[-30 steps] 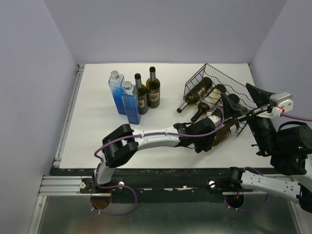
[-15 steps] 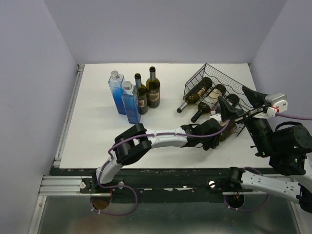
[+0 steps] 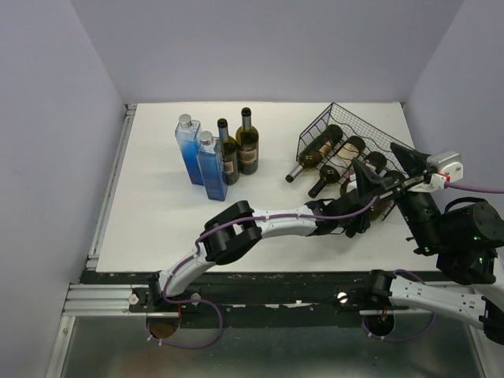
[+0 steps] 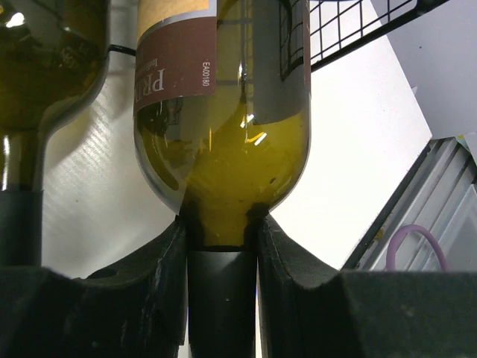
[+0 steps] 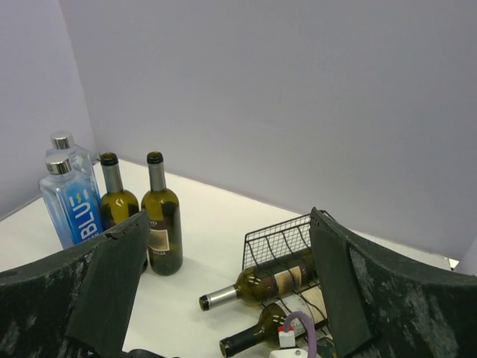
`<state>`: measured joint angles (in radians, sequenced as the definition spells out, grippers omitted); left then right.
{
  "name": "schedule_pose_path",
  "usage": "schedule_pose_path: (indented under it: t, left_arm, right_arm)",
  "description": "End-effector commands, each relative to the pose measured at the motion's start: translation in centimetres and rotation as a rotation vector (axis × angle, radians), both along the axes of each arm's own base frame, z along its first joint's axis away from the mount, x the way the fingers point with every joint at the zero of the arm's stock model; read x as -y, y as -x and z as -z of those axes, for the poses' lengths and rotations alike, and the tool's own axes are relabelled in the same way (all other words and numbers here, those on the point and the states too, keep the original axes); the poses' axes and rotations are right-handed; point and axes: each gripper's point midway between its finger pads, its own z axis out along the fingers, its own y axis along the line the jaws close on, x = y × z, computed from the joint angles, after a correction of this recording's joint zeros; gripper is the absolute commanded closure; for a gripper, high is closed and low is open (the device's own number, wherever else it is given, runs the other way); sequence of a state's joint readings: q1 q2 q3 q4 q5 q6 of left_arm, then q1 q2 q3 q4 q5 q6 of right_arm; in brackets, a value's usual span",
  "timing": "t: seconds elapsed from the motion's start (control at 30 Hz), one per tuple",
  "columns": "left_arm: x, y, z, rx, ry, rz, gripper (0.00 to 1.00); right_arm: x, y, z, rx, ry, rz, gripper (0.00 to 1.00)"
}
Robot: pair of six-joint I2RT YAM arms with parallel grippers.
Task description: Put the wine bottle on the wine rack
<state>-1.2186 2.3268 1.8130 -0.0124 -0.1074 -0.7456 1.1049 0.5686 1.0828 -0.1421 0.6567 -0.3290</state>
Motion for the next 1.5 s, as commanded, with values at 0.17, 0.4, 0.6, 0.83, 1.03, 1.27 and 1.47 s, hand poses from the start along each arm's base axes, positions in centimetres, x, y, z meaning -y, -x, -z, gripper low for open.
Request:
schedule_pose_path:
  t: [0.17, 0.4, 0.6, 0.83, 1.03, 1.27, 1.47]
  left_arm:
    - [3.4, -2.2, -6.5, 0.086, 0.182, -0.004, 1.00]
    - [3.1, -5.2, -5.9, 0.139, 0.106, -0.103, 1.00]
    - [3.5, -6.4, -6.3, 0.196, 0.084, -0.117, 1.00]
    - [4.3, -5.8, -7.1, 0.221, 0.119, -0.010, 0.86]
    - [5.6, -4.1, -7.8, 0.202, 0.210, 0.138, 0.54]
    - [5.5, -3.8, -7.7, 0.198, 0.221, 0.150, 0.46]
    - [5.3, -3.7, -7.8, 0.196, 0.223, 0.160, 0.41]
  right_arm:
    - [0.6, 0.4, 0.9, -0.044, -0.014, -0.010, 0.07]
    - [0.3, 0.4, 1.4, -0.070, -0.009, -0.018, 0.07]
    - [0.4, 0.3, 1.3, -0.080, -0.003, -0.008, 0.07]
    - [1.0, 0.3, 1.2, -0.085, -0.007, 0.011, 0.07]
    - [1.5, 0.4, 0.9, -0.087, -0.014, 0.022, 0.07]
    - [1.9, 0.5, 0.6, -0.090, -0.030, 0.023, 0.07]
    - [1.4, 0.4, 0.7, -0.095, -0.020, 0.019, 0.07]
